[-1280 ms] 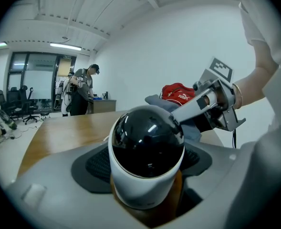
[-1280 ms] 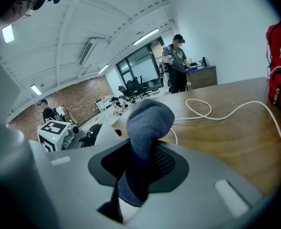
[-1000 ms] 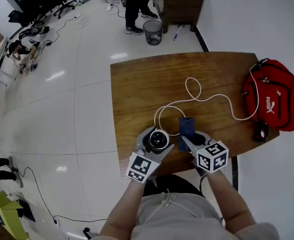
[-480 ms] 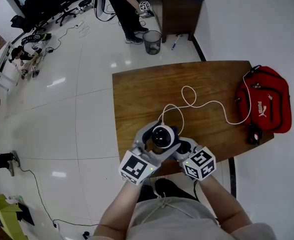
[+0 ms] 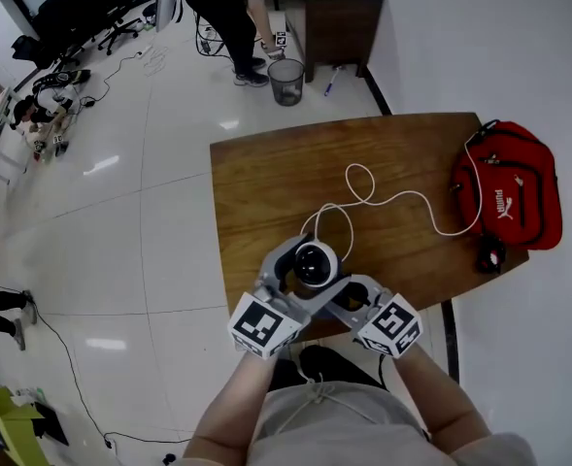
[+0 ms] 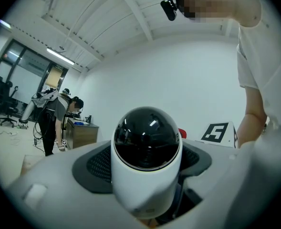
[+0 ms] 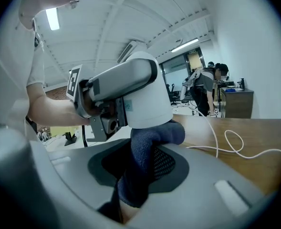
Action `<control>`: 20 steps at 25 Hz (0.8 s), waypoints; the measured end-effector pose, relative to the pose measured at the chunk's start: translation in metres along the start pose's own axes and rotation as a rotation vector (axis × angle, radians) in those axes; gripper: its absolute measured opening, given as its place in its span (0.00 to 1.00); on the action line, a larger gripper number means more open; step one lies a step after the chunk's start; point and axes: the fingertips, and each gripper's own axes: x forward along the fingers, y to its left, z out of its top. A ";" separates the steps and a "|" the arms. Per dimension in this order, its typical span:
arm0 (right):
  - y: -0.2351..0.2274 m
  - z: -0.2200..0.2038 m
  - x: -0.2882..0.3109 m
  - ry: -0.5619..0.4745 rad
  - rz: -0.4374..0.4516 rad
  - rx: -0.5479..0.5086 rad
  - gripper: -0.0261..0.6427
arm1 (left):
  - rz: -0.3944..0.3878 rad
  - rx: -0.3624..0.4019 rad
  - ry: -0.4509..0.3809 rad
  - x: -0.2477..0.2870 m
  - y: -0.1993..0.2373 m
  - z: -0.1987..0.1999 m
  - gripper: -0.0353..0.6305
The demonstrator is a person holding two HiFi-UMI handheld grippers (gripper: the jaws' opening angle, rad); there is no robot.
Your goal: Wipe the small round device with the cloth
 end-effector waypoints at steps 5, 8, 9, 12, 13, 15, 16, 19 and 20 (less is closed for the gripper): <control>0.017 -0.010 -0.003 0.019 0.116 -0.063 0.20 | -0.024 0.004 0.032 0.000 -0.001 -0.008 0.62; 0.015 -0.016 0.000 0.049 0.128 -0.058 0.20 | -0.047 0.002 0.012 -0.001 -0.006 0.001 0.62; 0.011 -0.016 0.002 0.051 0.113 -0.041 0.20 | -0.055 0.000 0.003 -0.001 -0.009 0.006 0.62; -0.001 -0.006 0.005 0.008 0.078 0.001 0.20 | -0.079 0.015 0.000 0.001 -0.018 0.014 0.62; -0.002 0.000 0.006 -0.013 0.076 0.004 0.20 | -0.084 0.019 0.002 0.001 -0.021 0.015 0.62; 0.002 0.013 0.006 -0.050 0.088 0.003 0.20 | -0.082 0.027 -0.002 0.000 -0.024 0.017 0.62; 0.007 0.018 0.007 -0.063 0.100 -0.003 0.20 | -0.080 0.031 -0.007 -0.002 -0.025 0.018 0.62; 0.020 0.024 0.007 -0.089 0.139 -0.027 0.20 | -0.076 0.023 -0.016 -0.006 -0.025 0.022 0.62; 0.023 0.024 0.005 -0.099 0.157 -0.028 0.20 | -0.078 0.015 -0.019 -0.008 -0.026 0.023 0.62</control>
